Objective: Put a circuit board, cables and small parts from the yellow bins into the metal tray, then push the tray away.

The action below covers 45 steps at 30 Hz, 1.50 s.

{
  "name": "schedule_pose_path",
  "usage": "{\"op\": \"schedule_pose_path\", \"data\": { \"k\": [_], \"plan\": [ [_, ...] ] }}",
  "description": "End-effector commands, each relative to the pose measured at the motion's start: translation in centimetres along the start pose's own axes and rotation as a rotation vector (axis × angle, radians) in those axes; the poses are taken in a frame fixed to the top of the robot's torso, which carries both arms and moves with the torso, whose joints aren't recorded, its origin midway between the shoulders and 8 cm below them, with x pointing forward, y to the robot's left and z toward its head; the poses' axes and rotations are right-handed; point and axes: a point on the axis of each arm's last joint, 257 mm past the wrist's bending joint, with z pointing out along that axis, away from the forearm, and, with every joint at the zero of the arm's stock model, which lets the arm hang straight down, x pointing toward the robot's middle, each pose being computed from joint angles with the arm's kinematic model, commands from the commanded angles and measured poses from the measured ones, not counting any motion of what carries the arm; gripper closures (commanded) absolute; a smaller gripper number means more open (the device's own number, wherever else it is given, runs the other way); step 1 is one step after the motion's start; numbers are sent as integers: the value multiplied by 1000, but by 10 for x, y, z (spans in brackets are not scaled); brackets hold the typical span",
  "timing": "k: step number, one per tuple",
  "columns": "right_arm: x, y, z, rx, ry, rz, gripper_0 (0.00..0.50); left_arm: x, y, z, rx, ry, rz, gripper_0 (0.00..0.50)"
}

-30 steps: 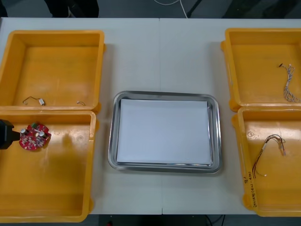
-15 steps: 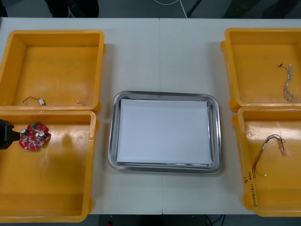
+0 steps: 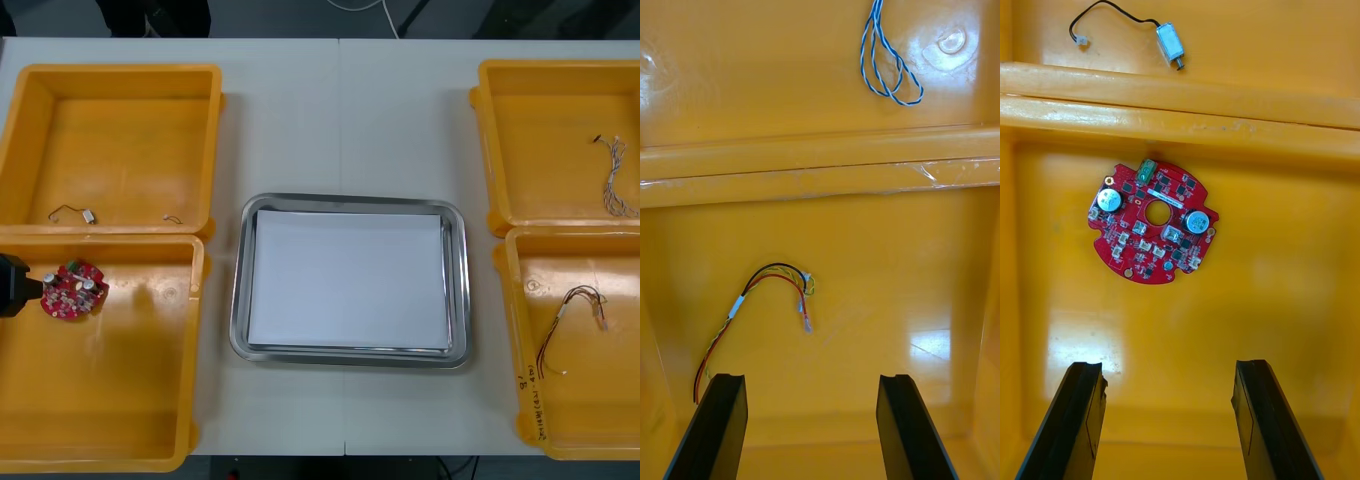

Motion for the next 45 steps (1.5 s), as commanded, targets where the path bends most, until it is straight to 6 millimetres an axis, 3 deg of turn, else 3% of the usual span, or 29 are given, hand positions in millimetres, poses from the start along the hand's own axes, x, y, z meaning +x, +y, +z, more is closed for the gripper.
{"op": "schedule_pose_path", "data": {
  "k": [1, 45],
  "plan": [
    [-11, -1, -12, 21, -19, -26, 0, -8, 4, -7, -26, -7, 5, 0],
    [-11, -1, -12, 21, -19, -26, 0, -8, 4, -7, -26, -7, 5, 0]
  ]
}}
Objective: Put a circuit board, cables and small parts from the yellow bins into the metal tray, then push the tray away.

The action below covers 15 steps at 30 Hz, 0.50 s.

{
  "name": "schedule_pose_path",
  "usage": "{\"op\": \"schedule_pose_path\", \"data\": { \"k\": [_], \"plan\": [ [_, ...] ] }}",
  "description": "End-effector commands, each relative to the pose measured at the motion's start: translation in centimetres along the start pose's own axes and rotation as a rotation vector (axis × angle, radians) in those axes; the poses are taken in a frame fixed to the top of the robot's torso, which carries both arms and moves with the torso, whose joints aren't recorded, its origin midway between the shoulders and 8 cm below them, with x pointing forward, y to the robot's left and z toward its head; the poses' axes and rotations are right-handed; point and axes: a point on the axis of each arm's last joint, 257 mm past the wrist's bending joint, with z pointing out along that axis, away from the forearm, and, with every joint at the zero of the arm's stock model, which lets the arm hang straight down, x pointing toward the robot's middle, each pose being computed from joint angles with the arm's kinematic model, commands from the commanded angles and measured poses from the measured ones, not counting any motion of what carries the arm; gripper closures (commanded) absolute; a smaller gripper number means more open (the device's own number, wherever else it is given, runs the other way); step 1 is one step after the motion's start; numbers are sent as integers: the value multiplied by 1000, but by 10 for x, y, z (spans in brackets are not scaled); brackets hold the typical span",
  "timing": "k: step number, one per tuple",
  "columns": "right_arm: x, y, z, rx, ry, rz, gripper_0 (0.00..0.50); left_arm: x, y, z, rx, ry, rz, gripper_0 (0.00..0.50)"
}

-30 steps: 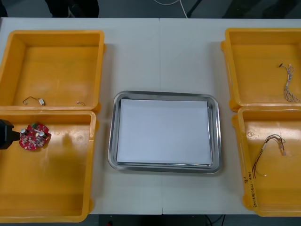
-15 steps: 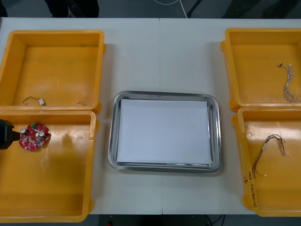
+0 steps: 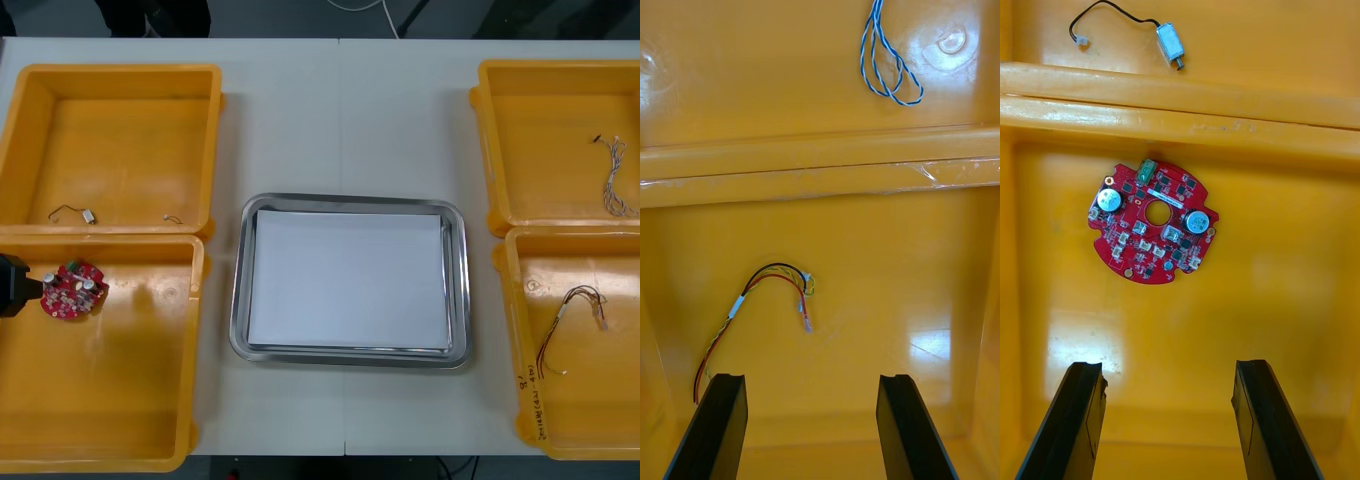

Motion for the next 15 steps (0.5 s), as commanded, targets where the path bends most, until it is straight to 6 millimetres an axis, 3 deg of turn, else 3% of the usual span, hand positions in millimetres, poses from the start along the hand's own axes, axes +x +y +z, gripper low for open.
{"op": "schedule_pose_path", "data": {
  "k": [1, 15],
  "plan": [
    [-11, -1, -12, 21, -19, -26, 0, -8, 4, -7, -26, -7, 5, 0],
    [-11, -1, -12, 21, -19, -26, 0, -8, 4, -7, -26, -7, 5, 0]
  ]
}}
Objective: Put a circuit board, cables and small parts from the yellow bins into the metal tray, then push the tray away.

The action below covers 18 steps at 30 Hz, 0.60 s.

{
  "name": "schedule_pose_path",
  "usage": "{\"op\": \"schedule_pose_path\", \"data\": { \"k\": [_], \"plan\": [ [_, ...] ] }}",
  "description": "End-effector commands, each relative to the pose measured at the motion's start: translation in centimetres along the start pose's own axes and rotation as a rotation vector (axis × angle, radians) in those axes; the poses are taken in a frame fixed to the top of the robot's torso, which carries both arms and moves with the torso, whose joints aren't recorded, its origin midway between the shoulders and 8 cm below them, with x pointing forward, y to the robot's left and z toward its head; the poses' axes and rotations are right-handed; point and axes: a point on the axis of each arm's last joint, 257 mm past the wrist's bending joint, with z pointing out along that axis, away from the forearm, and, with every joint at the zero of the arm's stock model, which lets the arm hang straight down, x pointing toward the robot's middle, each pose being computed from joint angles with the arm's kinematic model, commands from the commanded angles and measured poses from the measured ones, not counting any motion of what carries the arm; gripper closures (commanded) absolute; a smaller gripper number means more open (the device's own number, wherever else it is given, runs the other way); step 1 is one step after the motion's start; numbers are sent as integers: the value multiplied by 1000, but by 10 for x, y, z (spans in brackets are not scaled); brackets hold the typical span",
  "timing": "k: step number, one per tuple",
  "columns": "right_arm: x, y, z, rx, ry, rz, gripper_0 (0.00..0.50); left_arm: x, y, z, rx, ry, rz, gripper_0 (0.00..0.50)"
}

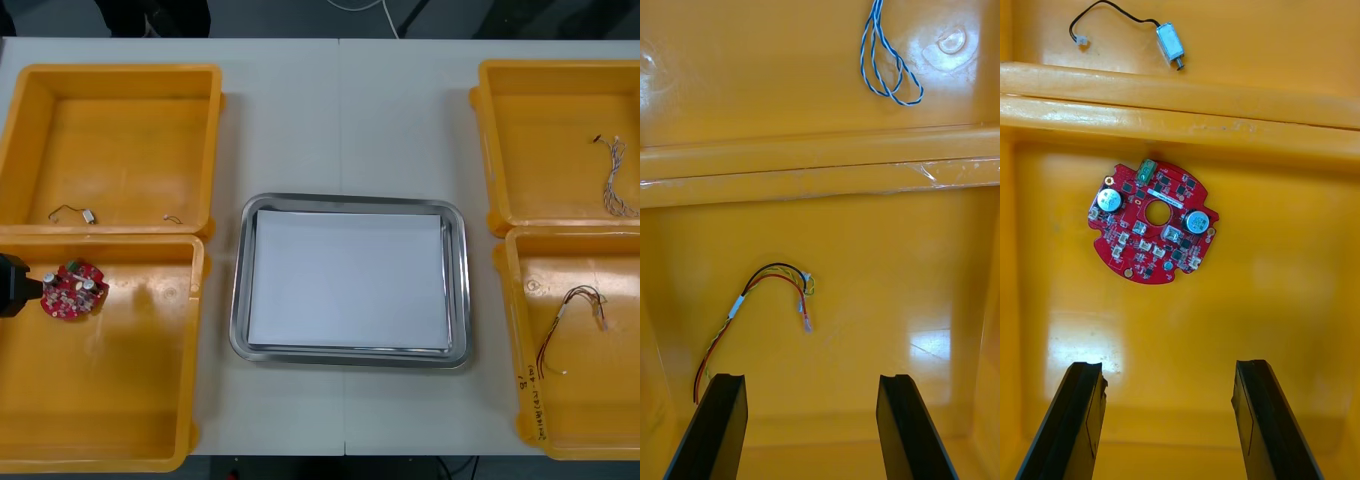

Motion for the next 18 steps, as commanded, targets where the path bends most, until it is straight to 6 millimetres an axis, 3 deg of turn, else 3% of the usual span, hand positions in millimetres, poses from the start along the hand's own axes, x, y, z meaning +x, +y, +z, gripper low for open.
{"op": "schedule_pose_path", "data": {
  "k": [1, 8, 18],
  "plan": [
    [-11, -1, -12, 21, -19, -26, 0, -8, 4, -7, -26, -7, 5, 0],
    [-11, -1, -12, 21, -19, -26, 0, -8, 4, -7, -26, -7, 5, 0],
    [-19, 0, -20, 21, -45, -31, 0, -7, -14, -1, 12, 3, 26, 0]
  ]
}}
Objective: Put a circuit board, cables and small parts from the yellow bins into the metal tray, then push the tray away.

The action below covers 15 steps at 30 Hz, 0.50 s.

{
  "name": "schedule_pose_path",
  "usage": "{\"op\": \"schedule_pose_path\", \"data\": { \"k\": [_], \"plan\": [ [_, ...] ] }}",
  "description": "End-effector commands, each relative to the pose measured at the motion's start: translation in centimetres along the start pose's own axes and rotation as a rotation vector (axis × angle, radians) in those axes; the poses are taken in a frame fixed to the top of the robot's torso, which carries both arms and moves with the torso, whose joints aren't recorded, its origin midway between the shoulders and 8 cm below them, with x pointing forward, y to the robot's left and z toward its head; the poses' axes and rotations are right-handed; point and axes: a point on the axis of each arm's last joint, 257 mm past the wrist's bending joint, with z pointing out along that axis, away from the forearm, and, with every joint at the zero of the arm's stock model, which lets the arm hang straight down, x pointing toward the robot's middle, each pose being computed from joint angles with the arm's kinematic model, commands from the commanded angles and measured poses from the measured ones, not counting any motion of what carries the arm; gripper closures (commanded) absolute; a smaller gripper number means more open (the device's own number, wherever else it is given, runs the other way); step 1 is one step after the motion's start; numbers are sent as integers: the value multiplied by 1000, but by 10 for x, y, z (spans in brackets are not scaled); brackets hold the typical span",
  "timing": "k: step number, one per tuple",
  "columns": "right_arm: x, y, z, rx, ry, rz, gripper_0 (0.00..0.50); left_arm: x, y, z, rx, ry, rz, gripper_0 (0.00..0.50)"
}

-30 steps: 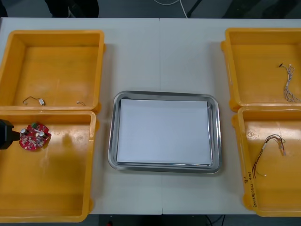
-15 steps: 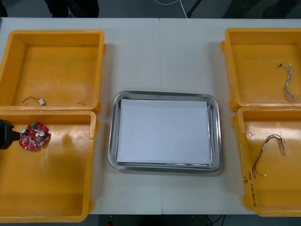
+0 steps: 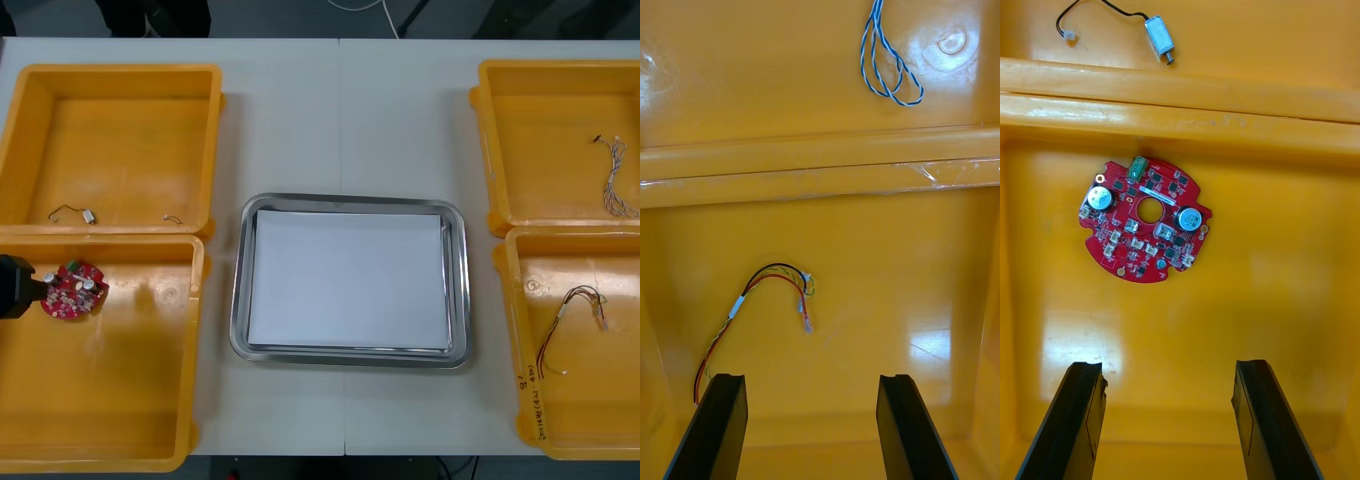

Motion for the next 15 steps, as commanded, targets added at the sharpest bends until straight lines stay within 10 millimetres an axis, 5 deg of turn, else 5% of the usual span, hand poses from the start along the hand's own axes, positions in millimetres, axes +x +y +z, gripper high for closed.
{"op": "schedule_pose_path", "data": {
  "k": [1, 15],
  "plan": [
    [-19, 1, -22, 20, -48, -34, 0, -8, -9, -2, 3, -4, 14, 0],
    [-3, 2, -19, 12, -6, -36, 0, -45, -22, 36, 78, -77, -3, 0]
  ]
}}
